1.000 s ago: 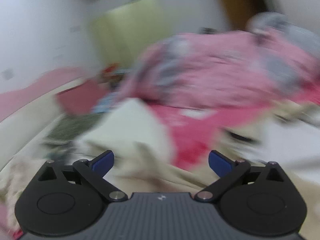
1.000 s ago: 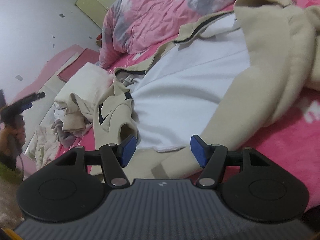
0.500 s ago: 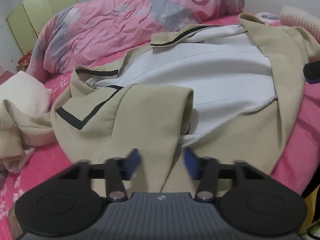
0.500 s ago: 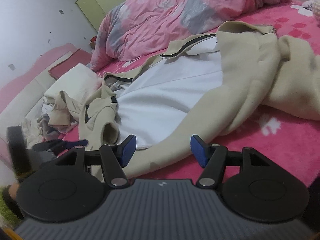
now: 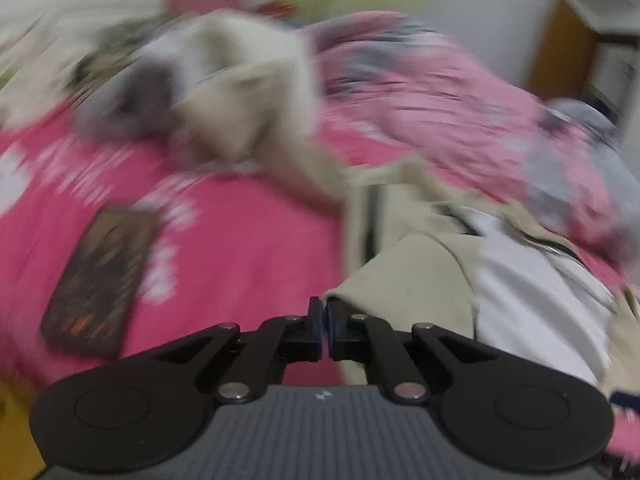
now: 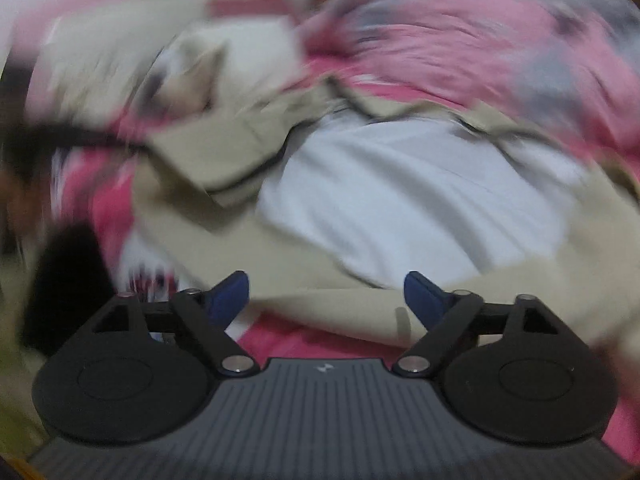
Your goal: Fold clothes
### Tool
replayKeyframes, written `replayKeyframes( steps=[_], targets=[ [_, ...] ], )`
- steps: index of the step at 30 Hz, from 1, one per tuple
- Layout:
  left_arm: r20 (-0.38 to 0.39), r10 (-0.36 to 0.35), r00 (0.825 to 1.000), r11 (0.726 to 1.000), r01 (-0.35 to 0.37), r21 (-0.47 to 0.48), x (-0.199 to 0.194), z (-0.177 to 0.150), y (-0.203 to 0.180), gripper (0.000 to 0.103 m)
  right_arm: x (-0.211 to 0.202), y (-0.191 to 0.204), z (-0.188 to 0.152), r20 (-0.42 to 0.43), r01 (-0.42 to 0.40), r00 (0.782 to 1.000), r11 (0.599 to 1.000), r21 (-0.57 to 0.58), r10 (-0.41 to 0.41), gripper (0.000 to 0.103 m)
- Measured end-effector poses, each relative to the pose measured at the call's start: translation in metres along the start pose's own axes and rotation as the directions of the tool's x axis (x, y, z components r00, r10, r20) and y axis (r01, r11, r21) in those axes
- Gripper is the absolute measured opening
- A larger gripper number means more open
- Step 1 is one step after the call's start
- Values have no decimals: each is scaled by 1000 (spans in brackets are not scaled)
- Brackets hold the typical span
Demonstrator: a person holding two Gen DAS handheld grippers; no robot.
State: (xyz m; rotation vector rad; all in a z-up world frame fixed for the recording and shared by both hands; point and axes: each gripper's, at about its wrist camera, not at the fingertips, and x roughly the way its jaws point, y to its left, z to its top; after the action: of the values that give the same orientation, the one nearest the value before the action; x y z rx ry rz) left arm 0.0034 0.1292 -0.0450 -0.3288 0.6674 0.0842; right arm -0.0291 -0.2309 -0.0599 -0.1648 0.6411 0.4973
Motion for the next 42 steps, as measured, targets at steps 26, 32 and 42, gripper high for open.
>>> replayKeyframes(
  steps=[26,32,42],
  targets=[
    [16,-144,989,989,145,-26,-60,-10,5,3,-5,-1,30,-89,-363,922,922,137,376,1],
    [-93,-59,994,997,63,42,-40,-40,2,3,20,12,7,-250,-369,892,926,74,376,2],
    [-132,-65,989,997,70,38,-38,-45,18,30,-15,-18,38,-118,-405,905,912,63,410,61]
  ],
)
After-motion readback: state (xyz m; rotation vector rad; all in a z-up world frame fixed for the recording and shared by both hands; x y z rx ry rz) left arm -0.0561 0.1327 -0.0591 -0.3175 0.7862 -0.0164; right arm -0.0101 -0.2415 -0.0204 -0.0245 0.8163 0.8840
